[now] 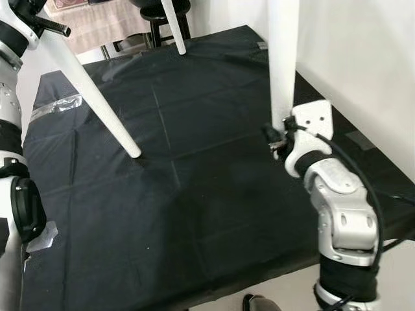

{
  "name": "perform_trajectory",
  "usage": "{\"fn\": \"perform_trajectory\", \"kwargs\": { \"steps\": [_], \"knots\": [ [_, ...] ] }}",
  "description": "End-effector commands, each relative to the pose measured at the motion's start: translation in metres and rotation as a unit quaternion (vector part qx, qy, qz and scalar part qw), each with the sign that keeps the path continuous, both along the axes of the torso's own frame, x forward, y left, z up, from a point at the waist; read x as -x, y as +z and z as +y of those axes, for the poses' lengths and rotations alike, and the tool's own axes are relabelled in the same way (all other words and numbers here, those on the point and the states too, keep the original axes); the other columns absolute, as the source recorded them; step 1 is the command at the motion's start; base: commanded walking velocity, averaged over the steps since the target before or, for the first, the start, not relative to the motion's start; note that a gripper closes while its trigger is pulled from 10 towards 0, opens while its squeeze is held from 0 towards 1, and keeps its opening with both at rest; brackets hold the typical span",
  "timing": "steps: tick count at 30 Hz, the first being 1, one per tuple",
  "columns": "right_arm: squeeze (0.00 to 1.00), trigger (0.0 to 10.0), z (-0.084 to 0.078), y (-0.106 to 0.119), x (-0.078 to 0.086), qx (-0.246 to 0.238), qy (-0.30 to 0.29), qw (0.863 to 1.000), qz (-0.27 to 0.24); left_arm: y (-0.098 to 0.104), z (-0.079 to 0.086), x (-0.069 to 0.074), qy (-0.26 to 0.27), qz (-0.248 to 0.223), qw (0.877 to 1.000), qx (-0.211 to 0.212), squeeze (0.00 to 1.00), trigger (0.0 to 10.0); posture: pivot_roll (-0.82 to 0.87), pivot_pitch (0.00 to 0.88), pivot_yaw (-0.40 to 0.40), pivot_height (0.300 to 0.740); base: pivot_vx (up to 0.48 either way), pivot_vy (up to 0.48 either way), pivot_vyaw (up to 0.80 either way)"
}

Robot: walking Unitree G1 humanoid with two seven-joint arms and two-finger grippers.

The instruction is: Building children table

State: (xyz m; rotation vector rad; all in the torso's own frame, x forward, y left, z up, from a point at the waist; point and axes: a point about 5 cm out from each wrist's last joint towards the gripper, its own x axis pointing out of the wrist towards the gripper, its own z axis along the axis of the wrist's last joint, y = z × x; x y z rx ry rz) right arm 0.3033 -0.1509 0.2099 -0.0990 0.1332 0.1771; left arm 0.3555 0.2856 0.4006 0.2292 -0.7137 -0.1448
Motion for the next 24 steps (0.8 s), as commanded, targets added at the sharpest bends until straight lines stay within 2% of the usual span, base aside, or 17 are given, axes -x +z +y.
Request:
{"fn": "perform_trajectory", "kwargs": {
  "steps": [1,2,3,4,6,9,10,11,12,13,14,15,19,20,21,24],
  "knots": [
    [0.00,0.0,-0.017,-0.015,0.001,-0.031,-0.054,0.997,0.044,-0.003,0.020,0.007,0.020,0.001,0.999,0.037,0.00,10.0,-0.05,0.160,0.078,0.740,0.000,0.000,0.00],
    [0.00,10.0,-0.016,-0.016,0.000,-0.030,-0.054,0.997,0.046,-0.004,0.018,0.006,0.016,0.003,0.999,0.036,0.00,10.0,-0.05,0.160,0.078,0.740,0.000,0.000,0.00],
    [0.00,10.0,-0.016,-0.016,0.000,-0.030,-0.054,0.997,0.046,-0.004,0.018,0.006,0.016,0.003,0.999,0.036,0.00,10.0,-0.05,0.160,0.078,0.740,0.000,0.000,0.00],
    [0.00,10.0,-0.016,-0.019,-0.003,-0.021,-0.065,0.996,0.053,-0.017,0.001,0.000,-0.034,0.024,0.999,0.019,0.00,10.0,-0.05,0.166,0.077,0.740,0.000,0.000,0.00],
    [0.00,10.0,-0.019,-0.023,-0.007,-0.014,-0.080,0.995,0.062,-0.032,-0.017,-0.003,-0.087,0.047,0.995,-0.001,0.00,10.0,-0.05,0.166,0.076,0.740,0.000,0.000,0.00],
    [0.00,10.0,-0.025,-0.026,-0.007,-0.016,-0.102,0.992,0.067,-0.045,-0.033,-0.003,-0.134,0.066,0.989,-0.013,0.00,10.0,-0.05,0.171,0.073,0.740,0.000,0.000,0.00],
    [0.18,10.0,-0.029,-0.025,-0.007,-0.020,-0.110,0.992,0.060,-0.051,-0.041,-0.003,-0.154,0.075,0.985,-0.020,0.00,10.0,-0.05,0.174,0.071,0.740,0.000,0.000,0.00],
    [0.18,10.0,-0.029,-0.025,-0.007,-0.020,-0.110,0.992,0.060,-0.051,-0.041,-0.003,-0.154,0.075,0.985,-0.020,0.00,10.0,-0.05,0.174,0.071,0.740,0.000,0.000,0.00],
    [1.00,10.0,-0.032,-0.024,-0.007,-0.023,-0.117,0.992,0.048,-0.059,-0.049,-0.002,-0.181,0.087,0.979,-0.021,0.00,10.0,-0.05,0.175,0.069,0.740,0.000,0.000,0.00],
    [1.00,10.0,-0.036,-0.022,-0.006,-0.027,-0.125,0.991,0.034,-0.070,-0.056,0.000,-0.202,0.102,0.974,-0.025,0.73,10.0,-0.06,0.179,0.066,0.740,0.000,0.000,0.00],
    [1.00,10.0,-0.036,-0.022,-0.006,-0.027,-0.125,0.991,0.034,-0.070,-0.056,0.000,-0.202,0.102,0.974,-0.025,0.73,10.0,-0.06,0.179,0.066,0.740,0.000,0.000,0.00],
    [1.00,10.0,-0.039,-0.020,-0.005,-0.028,-0.129,0.991,0.024,-0.078,-0.061,0.001,-0.218,0.112,0.969,-0.020,1.00,10.0,-0.06,0.181,0.064,0.740,0.000,0.000,0.00],
    [1.00,10.0,-0.043,-0.019,0.000,-0.029,-0.131,0.991,0.011,-0.092,-0.068,0.004,-0.234,0.126,0.964,-0.012,1.00,10.0,-0.06,0.183,0.061,0.740,0.000,0.000,0.00],
    [1.00,10.0,-0.045,-0.018,0.011,-0.039,-0.112,0.993,-0.006,-0.107,-0.074,0.011,-0.246,0.141,0.959,0.001,1.00,10.0,-0.07,0.189,0.063,0.740,0.000,0.000,0.00],
    [1.00,10.0,-0.045,-0.018,0.011,-0.039,-0.112,0.993,-0.006,-0.107,-0.074,0.011,-0.246,0.141,0.959,0.001,1.00,10.0,-0.07,0.189,0.063,0.740,0.000,0.000,0.00],
    [1.00,10.0,-0.031,-0.023,0.034,-0.034,-0.015,0.999,-0.029,-0.137,-0.086,0.023,-0.265,0.176,0.948,0.028,1.00,10.0,-0.08,0.196,0.073,0.740,0.000,0.000,0.00]
  ]
}}
